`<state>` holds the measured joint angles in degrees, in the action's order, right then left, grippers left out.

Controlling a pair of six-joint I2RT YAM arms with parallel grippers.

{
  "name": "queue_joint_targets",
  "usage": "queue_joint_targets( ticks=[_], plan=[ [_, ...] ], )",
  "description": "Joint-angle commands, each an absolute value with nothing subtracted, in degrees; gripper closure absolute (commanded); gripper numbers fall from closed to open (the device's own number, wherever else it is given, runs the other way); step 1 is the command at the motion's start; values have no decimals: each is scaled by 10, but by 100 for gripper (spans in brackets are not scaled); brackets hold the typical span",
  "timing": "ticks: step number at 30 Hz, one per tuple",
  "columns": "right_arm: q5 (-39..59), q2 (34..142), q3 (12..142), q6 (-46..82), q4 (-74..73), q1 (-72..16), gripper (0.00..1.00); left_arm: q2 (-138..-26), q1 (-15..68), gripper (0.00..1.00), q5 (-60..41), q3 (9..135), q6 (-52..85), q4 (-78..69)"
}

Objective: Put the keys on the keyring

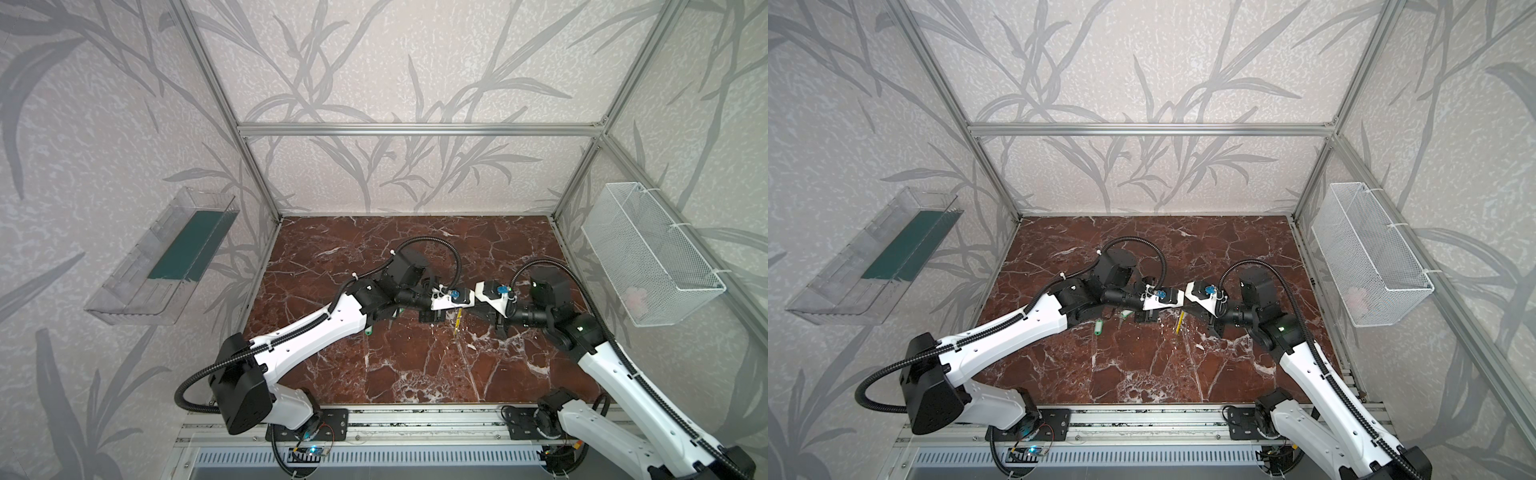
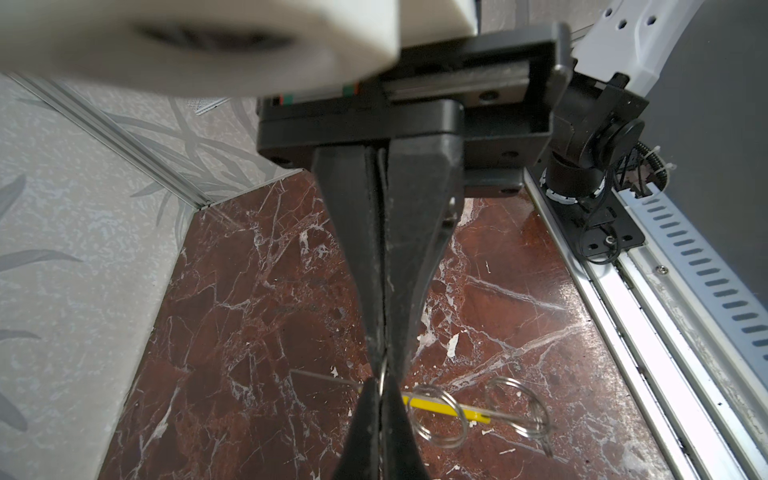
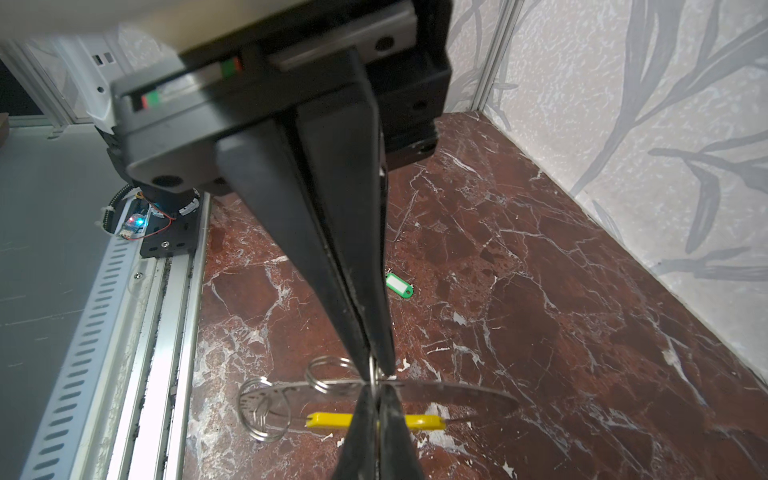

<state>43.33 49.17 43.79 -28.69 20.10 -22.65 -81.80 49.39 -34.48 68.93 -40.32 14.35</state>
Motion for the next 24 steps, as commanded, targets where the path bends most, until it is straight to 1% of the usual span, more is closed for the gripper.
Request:
queue_joint_targets(
  ticks=[1,4,8,11,16,19,24],
  plan=[
    [413,456,413,-292,153,-230,75,-813,482,100,-389,677,-364,89],
    [393,428,384,-286,118,-223,73,-799,461,100,-436,644,-298,16],
    [403,409,357,-258,65,-220,72,-784,447,100,-471,608,-237,-68],
    [409,407,352,-246,49,-220,74,-780,440,100,-488,586,-197,-125],
    [421,411,351,-220,26,-220,78,-775,437,100,-500,557,-154,-195],
    [428,415,349,-203,8,-221,81,-773,436,100,-499,547,-142,-217],
    [416,421,350,-200,18,-220,81,-763,433,100,-479,537,-149,-200]
  ],
)
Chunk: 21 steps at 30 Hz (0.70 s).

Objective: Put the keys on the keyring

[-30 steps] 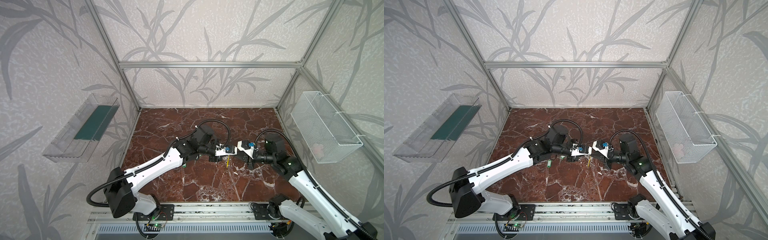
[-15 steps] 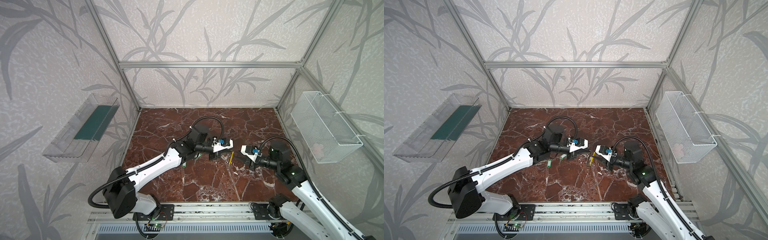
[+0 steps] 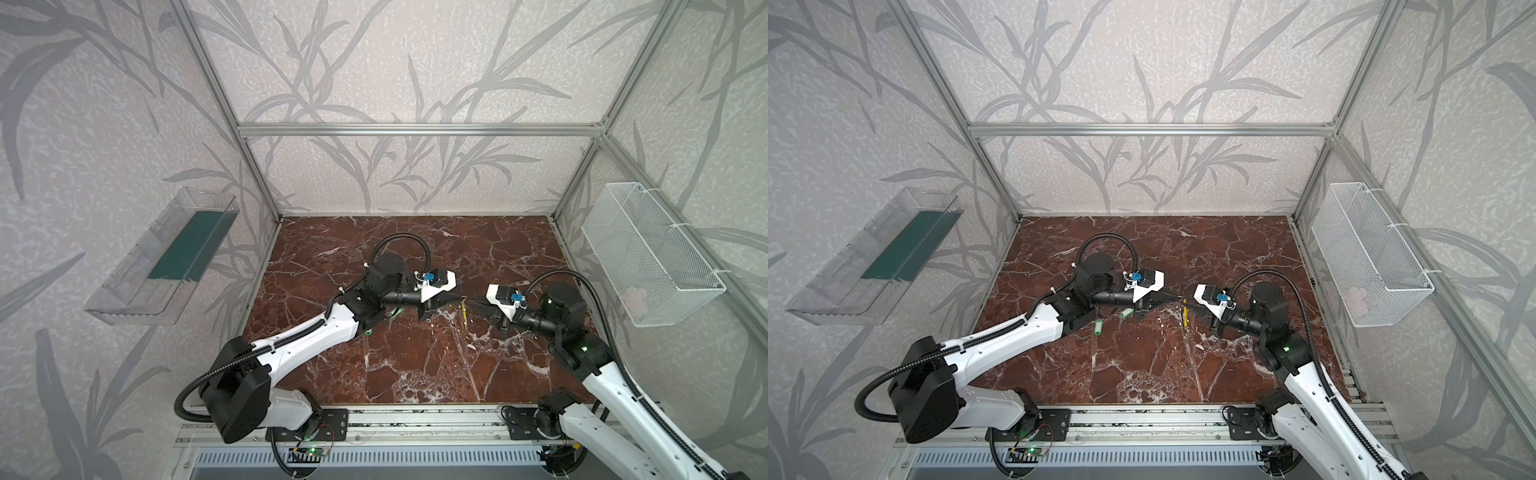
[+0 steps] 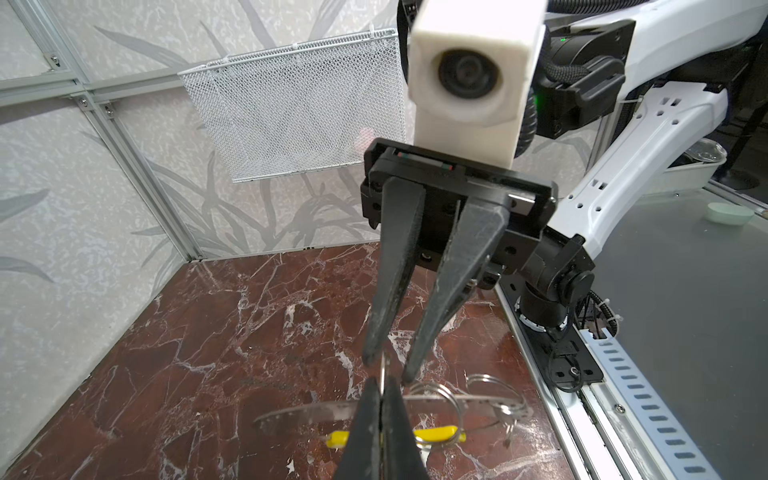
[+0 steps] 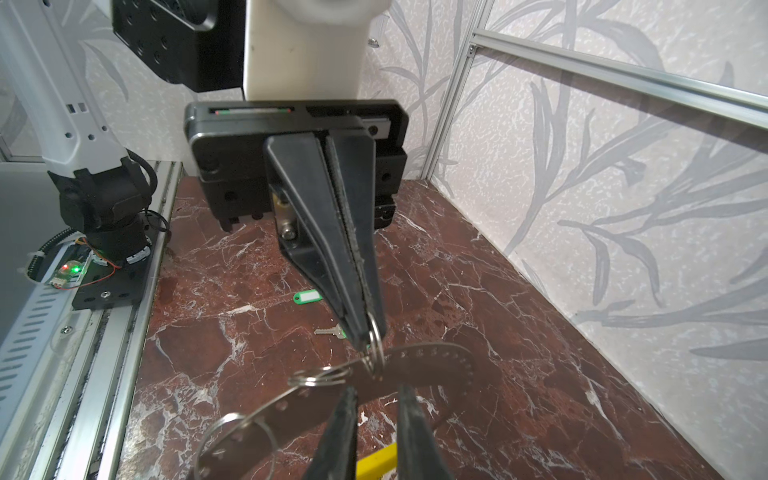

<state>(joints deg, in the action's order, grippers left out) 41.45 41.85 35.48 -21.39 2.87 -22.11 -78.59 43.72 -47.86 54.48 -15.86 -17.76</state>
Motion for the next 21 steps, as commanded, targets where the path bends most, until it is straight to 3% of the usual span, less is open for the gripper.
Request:
queue_joint_targets(
  ticks=[1,5,9,17,21],
  plan=[
    [409,423,351,-200,25,-221,81,-758,431,100,-472,537,-155,-186],
    [360,432,345,-178,31,-231,77,-726,412,100,-440,526,-184,-120],
    [274,457,344,-75,38,-265,65,-671,371,100,-415,486,-191,-80],
    [119,620,352,68,-25,-376,65,-575,305,100,-346,446,-211,20],
    [55,730,379,120,-61,-429,70,-545,265,100,-328,436,-194,34]
  ],
)
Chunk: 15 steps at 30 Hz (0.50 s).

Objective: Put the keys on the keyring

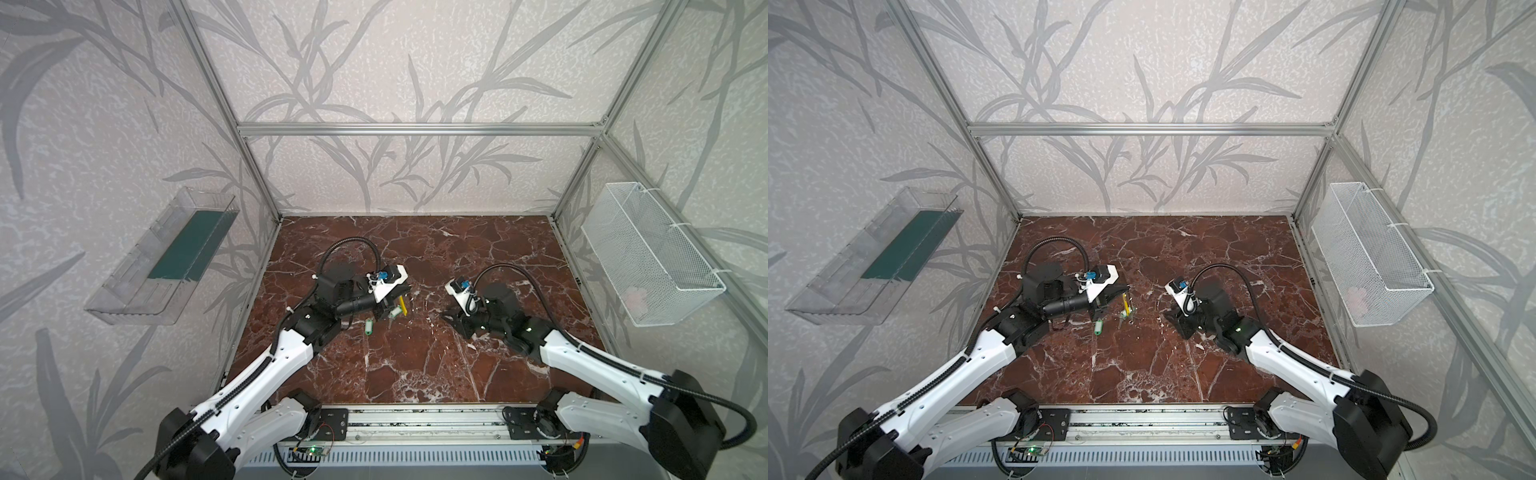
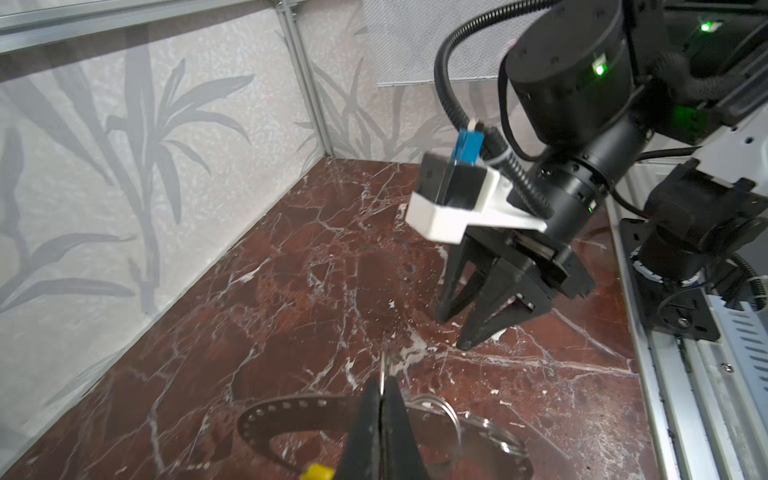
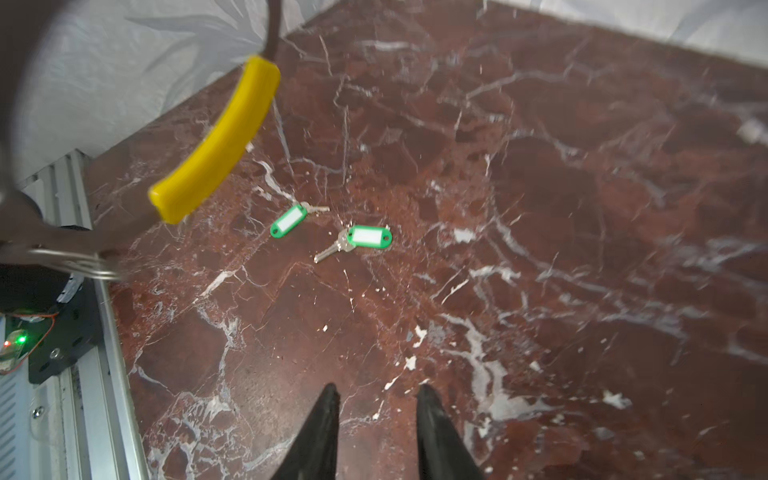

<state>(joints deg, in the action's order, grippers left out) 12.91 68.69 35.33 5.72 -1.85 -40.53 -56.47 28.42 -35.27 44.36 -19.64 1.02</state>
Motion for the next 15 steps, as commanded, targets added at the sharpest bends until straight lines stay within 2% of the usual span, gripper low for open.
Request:
queue_joint_targets(
  ticks=[1,7,15],
  plan=[
    [47,759,387,124,-74,-442,71,-540,256,100,-329,435,-191,33],
    [6,909,438,155,-170,-507,73,-521,218,100,-332,426,-184,29],
    [-13,1042,521,158,-217,-538,77,-508,196,100,-329,420,-175,11]
  ],
)
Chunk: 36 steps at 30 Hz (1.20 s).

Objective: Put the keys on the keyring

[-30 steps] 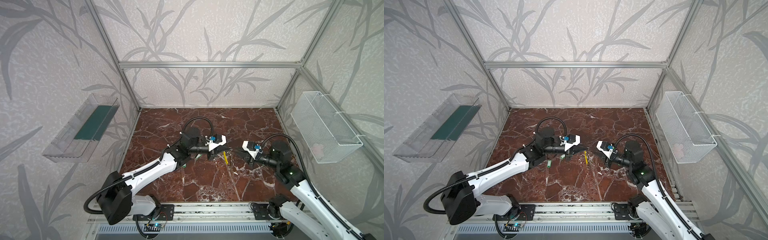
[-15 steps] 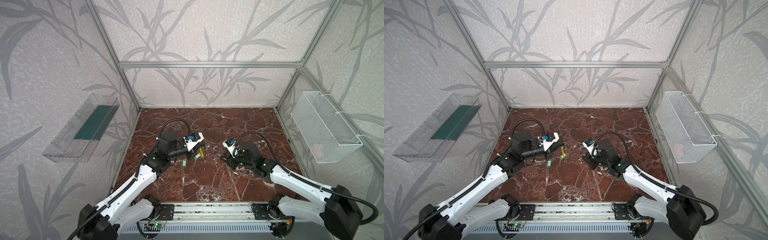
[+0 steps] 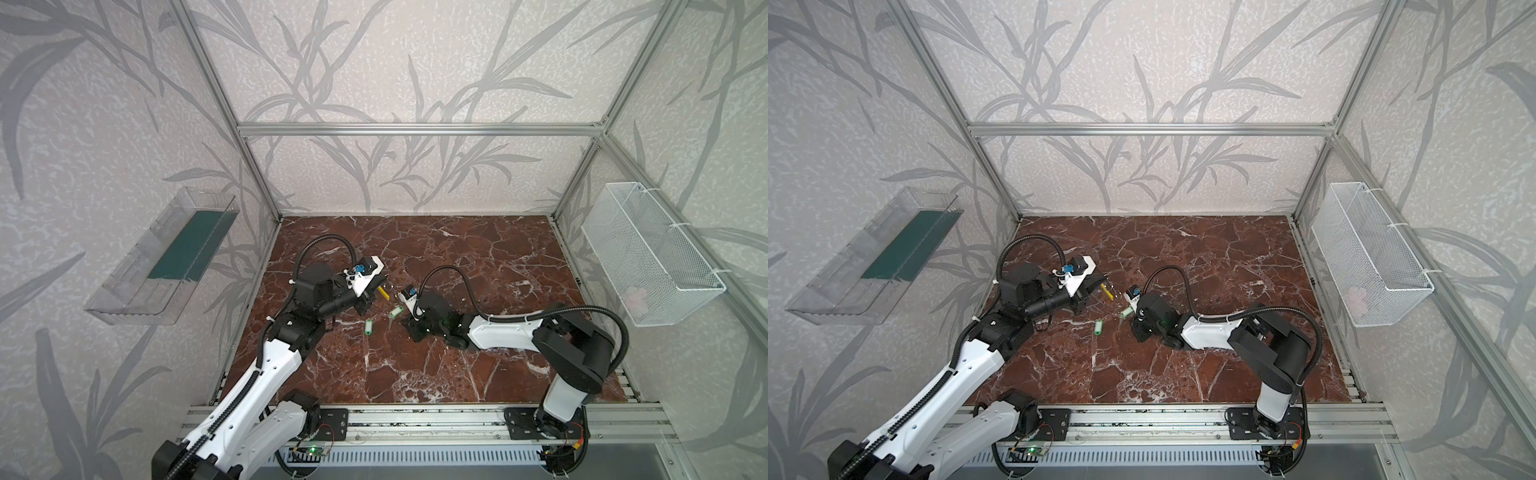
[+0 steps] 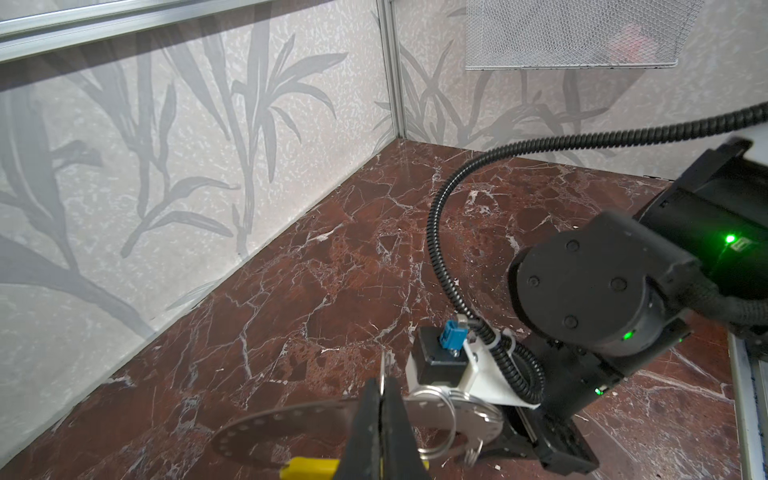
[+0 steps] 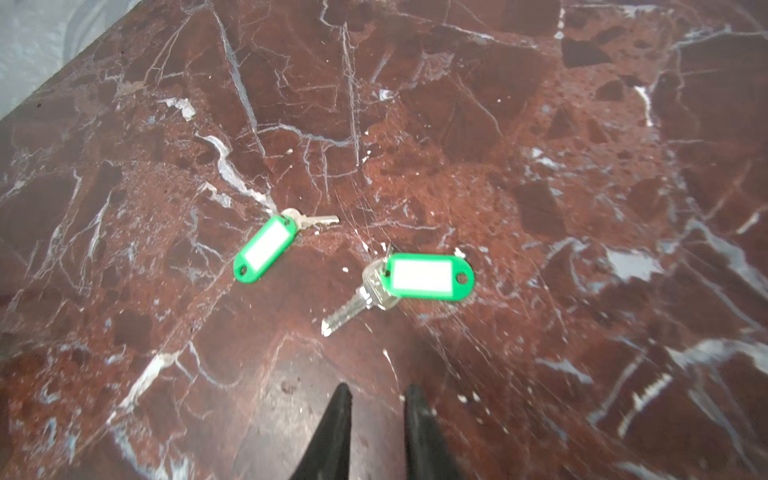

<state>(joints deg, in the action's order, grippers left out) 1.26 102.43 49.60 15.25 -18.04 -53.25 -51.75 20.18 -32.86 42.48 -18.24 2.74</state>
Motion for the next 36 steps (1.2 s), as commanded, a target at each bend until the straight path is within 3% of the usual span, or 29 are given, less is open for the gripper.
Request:
queue_joint_targets(
  ticks=[1,25,36],
  plan=[
    [-16,1052,525,160,-225,-538,78,-508,195,100,-331,420,-172,8],
    [-17,1157,579,152,-283,-538,86,-513,187,100,-339,417,-166,-5],
    [-30,1166,584,151,-268,-537,84,-521,186,100,-344,418,-164,-10]
  ],
)
